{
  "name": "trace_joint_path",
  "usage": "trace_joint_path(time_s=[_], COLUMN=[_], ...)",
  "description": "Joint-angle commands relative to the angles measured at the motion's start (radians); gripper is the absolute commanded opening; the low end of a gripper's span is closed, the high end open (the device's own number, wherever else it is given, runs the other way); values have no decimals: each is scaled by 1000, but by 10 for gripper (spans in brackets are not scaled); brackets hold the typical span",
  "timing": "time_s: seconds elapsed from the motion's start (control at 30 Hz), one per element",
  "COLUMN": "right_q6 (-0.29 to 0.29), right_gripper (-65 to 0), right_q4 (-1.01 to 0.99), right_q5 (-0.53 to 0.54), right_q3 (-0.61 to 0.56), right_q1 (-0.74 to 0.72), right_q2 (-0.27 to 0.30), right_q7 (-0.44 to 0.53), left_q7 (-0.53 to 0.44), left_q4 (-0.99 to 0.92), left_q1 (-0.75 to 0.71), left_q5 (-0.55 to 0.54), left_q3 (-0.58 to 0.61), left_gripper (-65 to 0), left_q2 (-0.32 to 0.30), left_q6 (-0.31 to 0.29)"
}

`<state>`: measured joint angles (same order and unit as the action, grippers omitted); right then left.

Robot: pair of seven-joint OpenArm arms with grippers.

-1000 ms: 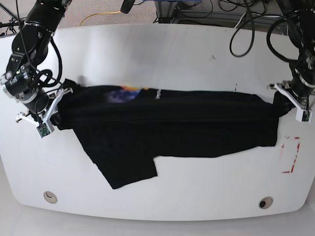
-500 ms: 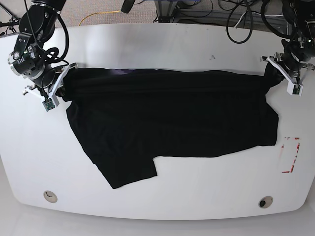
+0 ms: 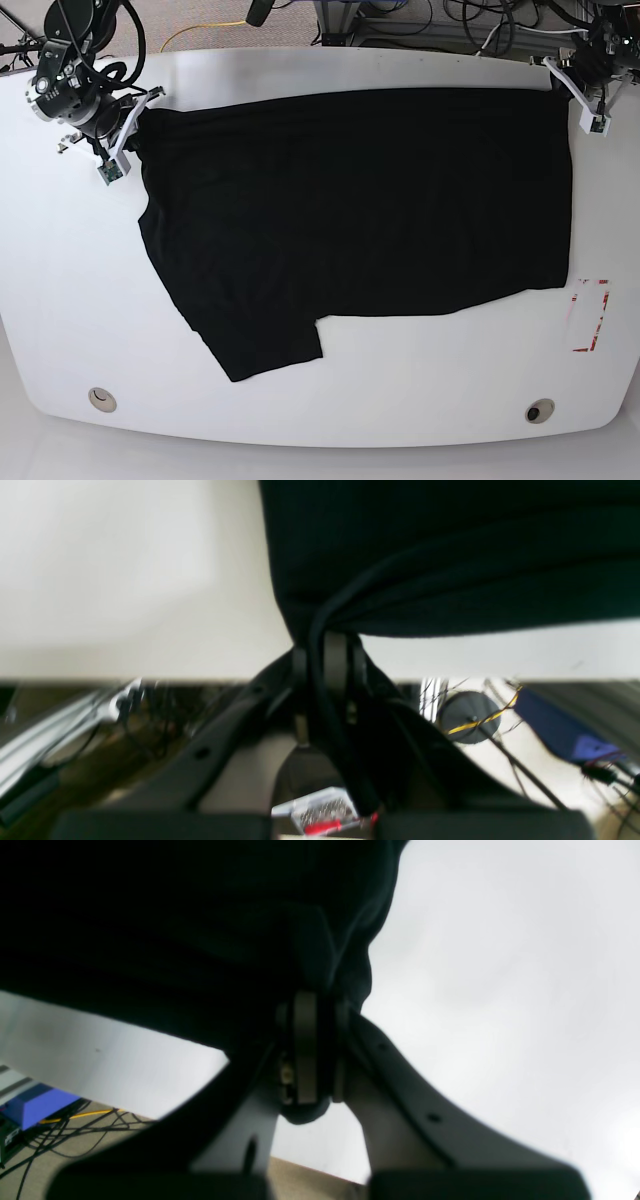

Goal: Fold the T-shirt properly
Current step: 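Lay the shirt flat, dragging it toward the robot with both grippers, then open the left gripper and regrasp the shirt edge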

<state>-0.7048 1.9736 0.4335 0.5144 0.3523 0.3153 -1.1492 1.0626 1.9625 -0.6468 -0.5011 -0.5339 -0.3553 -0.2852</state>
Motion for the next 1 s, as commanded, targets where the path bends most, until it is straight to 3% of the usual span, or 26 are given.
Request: trace_joint_path(time_s=[0.0,0.27,0.53,0.97], right_q6=[7,7,7,7], right_gripper=[-650,-650,-650,-650], right_q4=[14,13,-56,-202], right_q5=[-14,-19,-19,-19], right_q3=[11,6,8,3], right_q1=[3,4,-45,-112], right_q2=[5,-12,-12,-12], right_q7=[10,10,10,47], left_q7=[-14,-14,-14,-14], left_q4=[13,13,-16,-265], left_q1=[-18,49,123,336], left_q5=[15,17,17,15], left_q3=[-12,-9,-7,90], left_gripper=[-650,-650,-650,-650], left_q2=[-18,-24,-92,-147], left_q6=[13,13,13,13])
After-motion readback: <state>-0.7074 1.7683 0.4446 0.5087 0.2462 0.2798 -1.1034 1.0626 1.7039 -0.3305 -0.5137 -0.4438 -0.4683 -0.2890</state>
